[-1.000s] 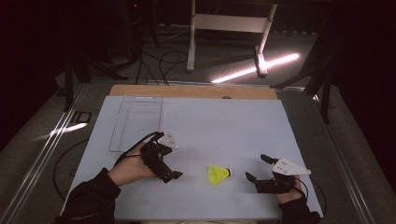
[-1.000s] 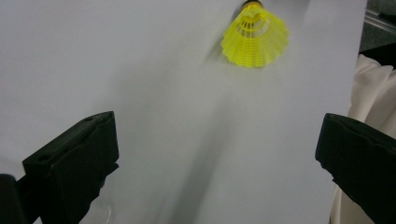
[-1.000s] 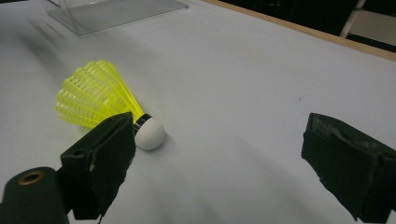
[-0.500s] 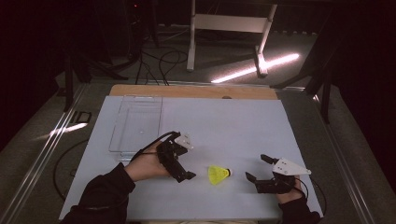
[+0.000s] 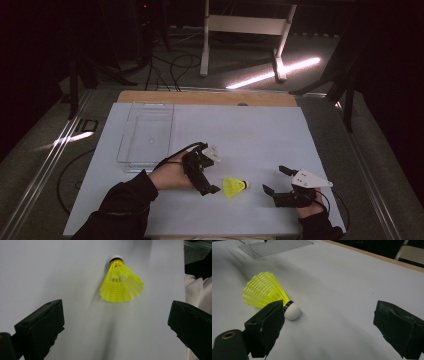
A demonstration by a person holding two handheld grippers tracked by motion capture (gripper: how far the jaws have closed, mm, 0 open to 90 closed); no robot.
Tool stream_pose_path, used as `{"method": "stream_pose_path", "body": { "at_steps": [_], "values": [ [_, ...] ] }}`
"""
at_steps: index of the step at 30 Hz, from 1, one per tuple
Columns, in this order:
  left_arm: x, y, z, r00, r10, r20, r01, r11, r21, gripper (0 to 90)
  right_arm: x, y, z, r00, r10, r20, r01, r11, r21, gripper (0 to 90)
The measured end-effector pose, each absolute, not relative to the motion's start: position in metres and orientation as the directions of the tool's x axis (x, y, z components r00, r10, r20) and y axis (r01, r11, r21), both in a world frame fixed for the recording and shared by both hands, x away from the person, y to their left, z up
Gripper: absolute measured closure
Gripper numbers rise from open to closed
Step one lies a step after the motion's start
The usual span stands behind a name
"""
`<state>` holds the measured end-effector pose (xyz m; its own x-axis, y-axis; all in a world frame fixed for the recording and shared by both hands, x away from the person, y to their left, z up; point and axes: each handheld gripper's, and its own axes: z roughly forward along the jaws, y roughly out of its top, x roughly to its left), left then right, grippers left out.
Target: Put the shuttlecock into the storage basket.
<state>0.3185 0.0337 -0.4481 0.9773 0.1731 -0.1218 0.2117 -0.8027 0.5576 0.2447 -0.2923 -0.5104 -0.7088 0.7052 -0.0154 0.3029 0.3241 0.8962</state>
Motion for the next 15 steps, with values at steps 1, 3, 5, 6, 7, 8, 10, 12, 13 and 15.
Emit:
{"method": "stream_pose_path", "body": {
  "at_steps": [1, 3, 5, 6, 7, 8, 10, 12, 13, 15],
  "values": [
    [0.319, 0.032, -0.449, 0.978, 0.168, -0.124, 0.209, -0.802, 0.56, 1.4, 0.245, -0.292, -0.51, -0.709, 0.705, -0.017, 0.302, 0.325, 0.896, 10.1],
    [0.32, 0.029, -0.45, 0.981, 0.154, -0.116, 0.192, -0.805, 0.561, 1.4, 0.245, -0.292, -0.51, -0.709, 0.705, -0.014, 0.303, 0.322, 0.897, 10.1],
    [0.321, 0.025, -0.452, 0.983, 0.134, -0.124, 0.181, -0.805, 0.565, 2.8, 0.245, -0.292, -0.51, -0.71, 0.704, -0.013, 0.303, 0.321, 0.897, 10.1],
    [0.322, 0.024, -0.452, 0.984, 0.131, -0.119, 0.176, -0.805, 0.566, 2.8, 0.245, -0.292, -0.51, -0.709, 0.705, -0.014, 0.303, 0.322, 0.897, 10.1],
    [0.323, 0.022, -0.453, 0.985, 0.118, -0.123, 0.167, -0.806, 0.568, 3.1, 0.245, -0.292, -0.51, -0.71, 0.704, -0.014, 0.301, 0.322, 0.898, 10.1],
    [0.323, 0.021, -0.454, 0.985, 0.121, -0.119, 0.168, -0.805, 0.569, 3.6, 0.244, -0.292, -0.51, -0.71, 0.704, -0.012, 0.303, 0.321, 0.897, 10.1],
    [0.325, 0.018, -0.457, 0.986, 0.108, -0.124, 0.16, -0.807, 0.568, 5.8, 0.245, -0.292, -0.51, -0.711, 0.703, -0.013, 0.301, 0.321, 0.898, 10.1],
    [0.326, 0.015, -0.458, 0.988, 0.099, -0.121, 0.151, -0.81, 0.567, 6.7, 0.245, -0.292, -0.51, -0.711, 0.703, -0.013, 0.302, 0.322, 0.897, 10.1],
    [0.327, 0.014, -0.459, 0.988, 0.093, -0.12, 0.145, -0.81, 0.568, 9.4, 0.245, -0.292, -0.51, -0.711, 0.703, -0.015, 0.3, 0.324, 0.897, 10.1],
    [0.328, 0.012, -0.462, 0.989, 0.081, -0.12, 0.135, -0.81, 0.57, 12.6, 0.245, -0.293, -0.511, -0.713, 0.701, -0.016, 0.298, 0.324, 0.898, 10.2]
  ]
}}
